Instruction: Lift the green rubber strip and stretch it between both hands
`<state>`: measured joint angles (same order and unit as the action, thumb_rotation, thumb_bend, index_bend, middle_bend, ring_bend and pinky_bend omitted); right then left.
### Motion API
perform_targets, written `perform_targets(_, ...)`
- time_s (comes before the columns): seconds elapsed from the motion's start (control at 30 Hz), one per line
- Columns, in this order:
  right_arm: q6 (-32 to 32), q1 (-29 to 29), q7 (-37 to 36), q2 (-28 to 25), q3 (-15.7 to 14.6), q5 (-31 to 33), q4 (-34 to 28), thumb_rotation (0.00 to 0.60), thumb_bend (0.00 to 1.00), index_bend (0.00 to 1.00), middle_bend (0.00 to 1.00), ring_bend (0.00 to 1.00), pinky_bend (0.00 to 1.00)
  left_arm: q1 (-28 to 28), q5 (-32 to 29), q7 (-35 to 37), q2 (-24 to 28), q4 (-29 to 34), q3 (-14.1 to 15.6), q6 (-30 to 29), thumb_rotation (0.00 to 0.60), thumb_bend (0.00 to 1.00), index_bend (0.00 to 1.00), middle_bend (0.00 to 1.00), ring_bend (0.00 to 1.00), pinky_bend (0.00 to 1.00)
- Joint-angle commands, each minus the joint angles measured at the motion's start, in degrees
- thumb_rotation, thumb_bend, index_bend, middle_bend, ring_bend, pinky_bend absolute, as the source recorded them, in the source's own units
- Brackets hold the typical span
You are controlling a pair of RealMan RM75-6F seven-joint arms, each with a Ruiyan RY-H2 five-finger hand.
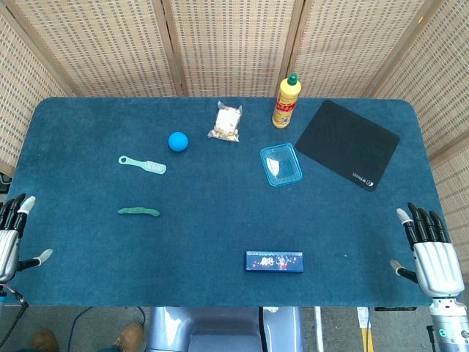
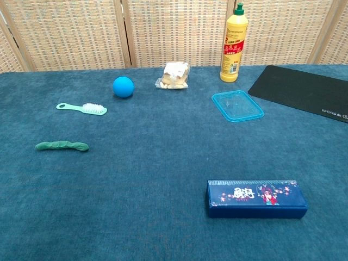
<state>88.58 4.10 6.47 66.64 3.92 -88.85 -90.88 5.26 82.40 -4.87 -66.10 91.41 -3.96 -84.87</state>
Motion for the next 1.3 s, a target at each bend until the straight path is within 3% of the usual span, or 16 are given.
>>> perform_targets(0.03,0.3,-0.2,-0.1,-0.1,-0.1,-0.3,0.1,0.6,0.0,0.0,0.0,0.0,0.0,0.0,0.1,0.3,0.2,0.2,0.1,0.0,0.6,0.0,0.0,0.0,0.0,0.0)
perform_targets(0.33,0.3,-0.3,-1.1,-0.5,-0.1,-0.3,0.3,0.6,0.0,0.0,0.0,0.0,0.0,1.4,-0.6,1.5,1.2,1.8,0.6,4.0,0.6,0.0,0.0,0.0,0.0,0.0)
perform_targets(0.47,-0.4,-0.1,-1.2,-0.5,0.0,0.3,0.3,0.6,0.0,0.0,0.0,0.0,0.0,6.8,-4.5,2.0,-1.5,-1.6,-1.7,12.8,0.6,0.0,0.0,0.0,0.0,0.0)
perform_targets(0.63,-0.8,0.2,-0.7,-0.1,-0.1,0.0,0.4,0.6,0.0,0.0,0.0,0.0,0.0,12.6,-7.3,2.8,-7.6,-9.9,-3.9,20.4,0.6,0.04,0.17,0.0,0.0,0.0)
perform_targets(0.87,-1.7,0.5,-0.4,0.1,0.0,0.7,0.6,0.6,0.0,0.0,0.0,0.0,0.0,17.8,-11.7,0.9,-13.5,-16.3,-5.3,27.7,0.6,0.13,0.34,0.0,0.0,0.0)
perform_targets(1.0,-2.2,0.6,-0.4,0.3,0.0,1.1,1.0,0.6,0.0,0.0,0.0,0.0,0.0,19.6,-13.7,2.6,-15.9,-17.1,-6.6,29.8,0.6,0.21,0.39,0.0,0.0,0.0)
perform_targets(1.3,-3.9,1.2,-1.1,0.5,0.1,2.2,1.6,0.6,0.0,0.0,0.0,0.0,0.0,22.7,-17.6,-2.9,-19.7,-18.7,-7.4,31.3,0.6,0.34,0.41,0.0,0.0,0.0)
